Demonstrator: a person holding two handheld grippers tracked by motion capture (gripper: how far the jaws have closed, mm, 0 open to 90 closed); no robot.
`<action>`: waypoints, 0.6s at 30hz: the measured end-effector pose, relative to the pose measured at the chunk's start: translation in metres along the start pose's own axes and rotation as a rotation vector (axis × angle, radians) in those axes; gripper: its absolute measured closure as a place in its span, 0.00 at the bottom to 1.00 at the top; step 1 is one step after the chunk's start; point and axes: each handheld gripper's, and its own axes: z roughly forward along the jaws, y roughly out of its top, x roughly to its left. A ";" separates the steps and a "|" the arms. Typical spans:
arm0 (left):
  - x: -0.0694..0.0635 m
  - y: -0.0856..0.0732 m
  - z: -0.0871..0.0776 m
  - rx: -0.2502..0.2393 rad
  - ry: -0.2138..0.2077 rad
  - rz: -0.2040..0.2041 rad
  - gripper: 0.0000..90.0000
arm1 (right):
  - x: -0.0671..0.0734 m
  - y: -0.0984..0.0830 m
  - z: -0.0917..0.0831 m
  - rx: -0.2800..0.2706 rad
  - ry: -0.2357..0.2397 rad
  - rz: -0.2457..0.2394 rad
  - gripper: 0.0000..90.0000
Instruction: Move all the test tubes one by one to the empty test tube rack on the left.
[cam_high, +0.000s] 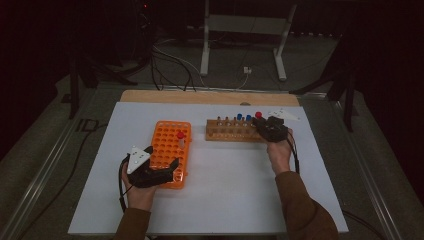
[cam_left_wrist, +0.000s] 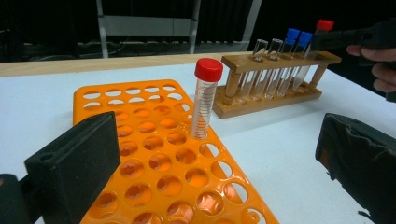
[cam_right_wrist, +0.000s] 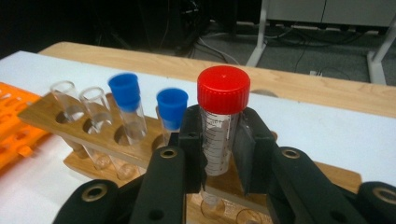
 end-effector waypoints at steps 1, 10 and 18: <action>0.000 0.000 0.000 0.002 -0.001 0.001 0.01 | 0.000 0.001 -0.001 -0.006 0.002 0.000 0.83; -0.001 -0.001 0.002 0.010 -0.002 0.001 0.01 | 0.004 0.017 -0.016 -0.049 0.002 -0.016 0.83; -0.004 0.004 0.000 0.002 0.012 0.021 0.01 | 0.009 0.034 -0.031 -0.073 0.009 -0.053 0.83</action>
